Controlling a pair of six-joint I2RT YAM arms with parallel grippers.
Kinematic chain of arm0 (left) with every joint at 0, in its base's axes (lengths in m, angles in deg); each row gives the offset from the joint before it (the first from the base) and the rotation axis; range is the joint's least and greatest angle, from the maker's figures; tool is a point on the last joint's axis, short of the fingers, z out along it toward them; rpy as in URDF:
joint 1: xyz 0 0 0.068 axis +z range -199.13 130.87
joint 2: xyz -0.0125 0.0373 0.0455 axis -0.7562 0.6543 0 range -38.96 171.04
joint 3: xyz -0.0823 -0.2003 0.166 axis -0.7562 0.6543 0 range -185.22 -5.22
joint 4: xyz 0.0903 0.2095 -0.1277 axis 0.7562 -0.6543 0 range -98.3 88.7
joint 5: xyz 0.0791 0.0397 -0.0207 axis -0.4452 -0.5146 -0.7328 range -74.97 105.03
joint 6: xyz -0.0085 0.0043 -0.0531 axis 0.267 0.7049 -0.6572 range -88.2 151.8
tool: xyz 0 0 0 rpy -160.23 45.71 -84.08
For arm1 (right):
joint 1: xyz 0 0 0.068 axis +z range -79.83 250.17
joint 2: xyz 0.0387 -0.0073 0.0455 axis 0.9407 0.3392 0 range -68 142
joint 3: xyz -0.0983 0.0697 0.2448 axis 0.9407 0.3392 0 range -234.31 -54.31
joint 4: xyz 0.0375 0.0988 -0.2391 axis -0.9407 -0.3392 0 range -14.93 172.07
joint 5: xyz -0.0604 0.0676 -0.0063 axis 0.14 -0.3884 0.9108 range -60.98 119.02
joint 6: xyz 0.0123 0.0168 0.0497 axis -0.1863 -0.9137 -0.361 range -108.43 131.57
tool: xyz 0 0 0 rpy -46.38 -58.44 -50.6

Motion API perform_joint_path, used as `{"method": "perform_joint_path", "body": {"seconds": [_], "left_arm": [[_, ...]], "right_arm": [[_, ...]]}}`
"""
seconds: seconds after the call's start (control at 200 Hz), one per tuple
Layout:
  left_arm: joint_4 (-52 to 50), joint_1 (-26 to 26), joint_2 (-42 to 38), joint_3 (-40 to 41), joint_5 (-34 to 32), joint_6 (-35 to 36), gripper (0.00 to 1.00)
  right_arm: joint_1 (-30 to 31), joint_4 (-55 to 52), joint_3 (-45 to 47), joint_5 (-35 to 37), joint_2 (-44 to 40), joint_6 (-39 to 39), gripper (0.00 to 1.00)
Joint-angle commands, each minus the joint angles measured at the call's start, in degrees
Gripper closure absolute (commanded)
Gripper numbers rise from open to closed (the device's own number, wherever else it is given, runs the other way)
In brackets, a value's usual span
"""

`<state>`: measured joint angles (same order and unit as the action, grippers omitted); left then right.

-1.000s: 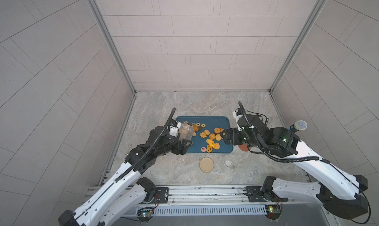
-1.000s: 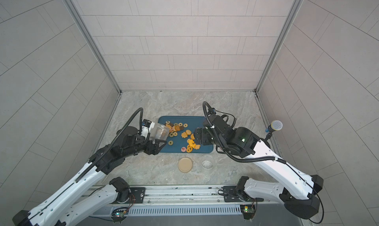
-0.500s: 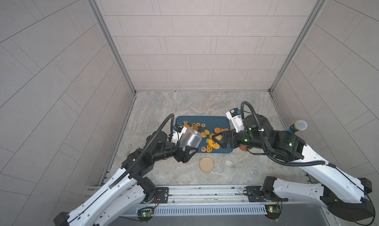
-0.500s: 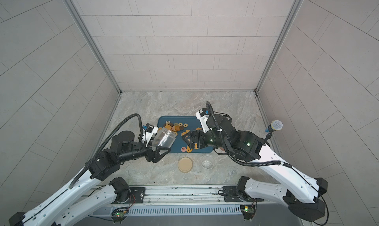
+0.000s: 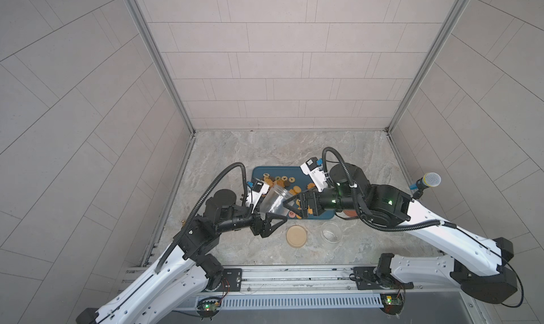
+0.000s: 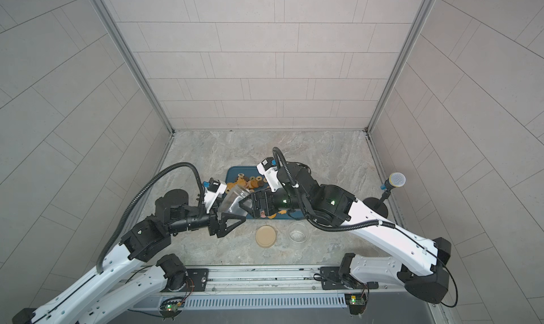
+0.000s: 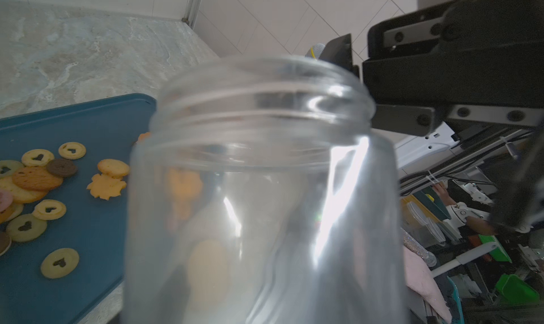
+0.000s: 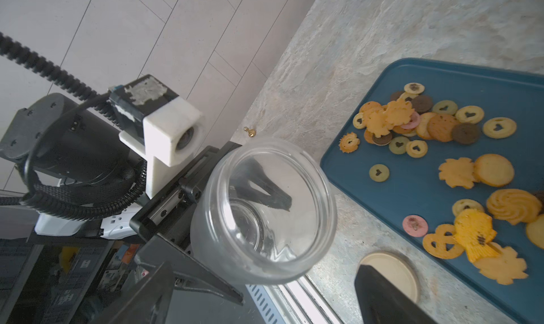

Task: Pour the cookies out of the jar
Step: Place the jar at the center of the board.

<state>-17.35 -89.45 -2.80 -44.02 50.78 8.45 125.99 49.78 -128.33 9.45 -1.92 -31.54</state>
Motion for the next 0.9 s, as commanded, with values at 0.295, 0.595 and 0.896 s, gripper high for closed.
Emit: {"method": "perform_joint_path", "body": {"seconds": [0.295, 0.595, 0.896], "left_arm": [[11.5, -0.4, -3.2, 1.6, 6.7, -2.7, 1.00], [12.4, -0.4, -3.4, 1.8, 7.5, -2.9, 1.00], [12.1, -0.4, -3.5, 1.7, 7.1, -2.7, 1.00]], "right_arm": [[-2.5, 14.9, 5.7, -13.2, -0.4, -3.2, 0.00], [-2.7, 27.8, 7.6, -20.0, 3.5, -10.4, 0.00], [-2.7, 29.4, 8.3, -20.1, 5.7, -12.1, 0.03]]}}
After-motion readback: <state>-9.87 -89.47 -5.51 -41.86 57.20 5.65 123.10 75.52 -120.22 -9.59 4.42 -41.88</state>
